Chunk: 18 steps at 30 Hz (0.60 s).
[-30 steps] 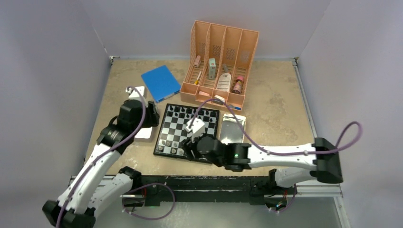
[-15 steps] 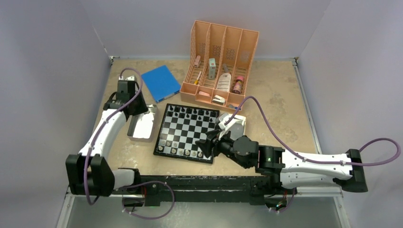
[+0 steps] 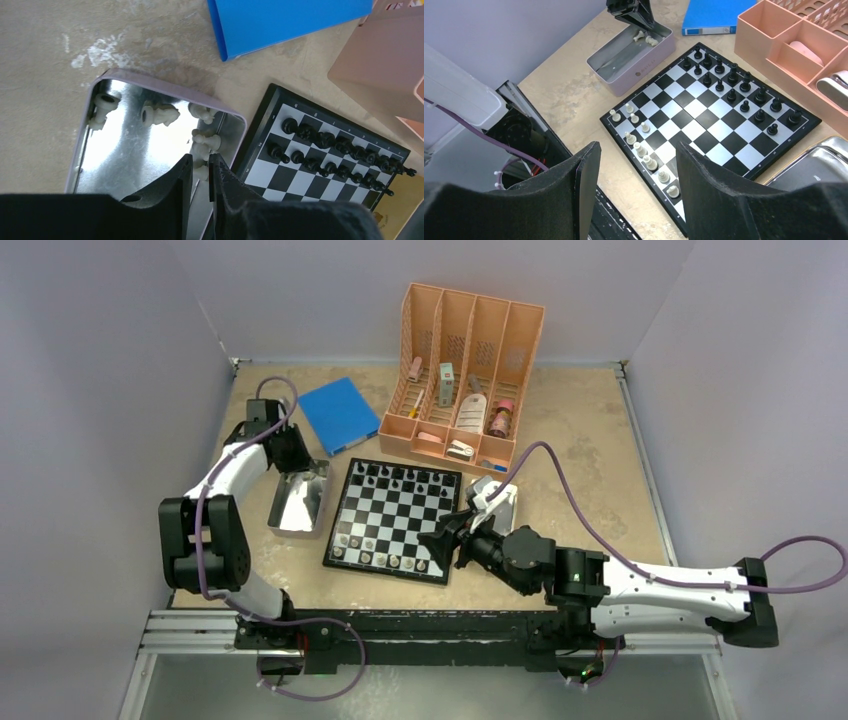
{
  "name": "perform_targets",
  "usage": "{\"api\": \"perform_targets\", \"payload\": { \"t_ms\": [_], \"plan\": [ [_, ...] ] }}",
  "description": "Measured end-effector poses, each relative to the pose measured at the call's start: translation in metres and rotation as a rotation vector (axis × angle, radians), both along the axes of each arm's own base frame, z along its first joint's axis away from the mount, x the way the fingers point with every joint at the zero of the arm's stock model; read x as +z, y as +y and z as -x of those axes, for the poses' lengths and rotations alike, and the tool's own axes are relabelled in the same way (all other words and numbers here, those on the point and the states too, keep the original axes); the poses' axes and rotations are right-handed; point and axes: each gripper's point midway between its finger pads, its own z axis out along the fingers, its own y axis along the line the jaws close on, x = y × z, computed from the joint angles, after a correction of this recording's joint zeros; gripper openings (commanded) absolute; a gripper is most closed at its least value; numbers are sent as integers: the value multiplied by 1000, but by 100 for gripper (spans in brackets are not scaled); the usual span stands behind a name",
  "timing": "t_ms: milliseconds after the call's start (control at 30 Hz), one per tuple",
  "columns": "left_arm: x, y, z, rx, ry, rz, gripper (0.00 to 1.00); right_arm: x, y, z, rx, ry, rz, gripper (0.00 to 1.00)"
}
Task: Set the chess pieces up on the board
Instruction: Pick up the chess piece from the storage box.
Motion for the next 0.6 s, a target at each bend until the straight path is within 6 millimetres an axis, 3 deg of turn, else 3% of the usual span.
{"api": "perform_targets", "payload": {
  "t_ms": [600],
  "plan": [
    [-20,-14,-15,-51,10,74,16,-9,3,-2,-8,4,30,59]
  ]
}}
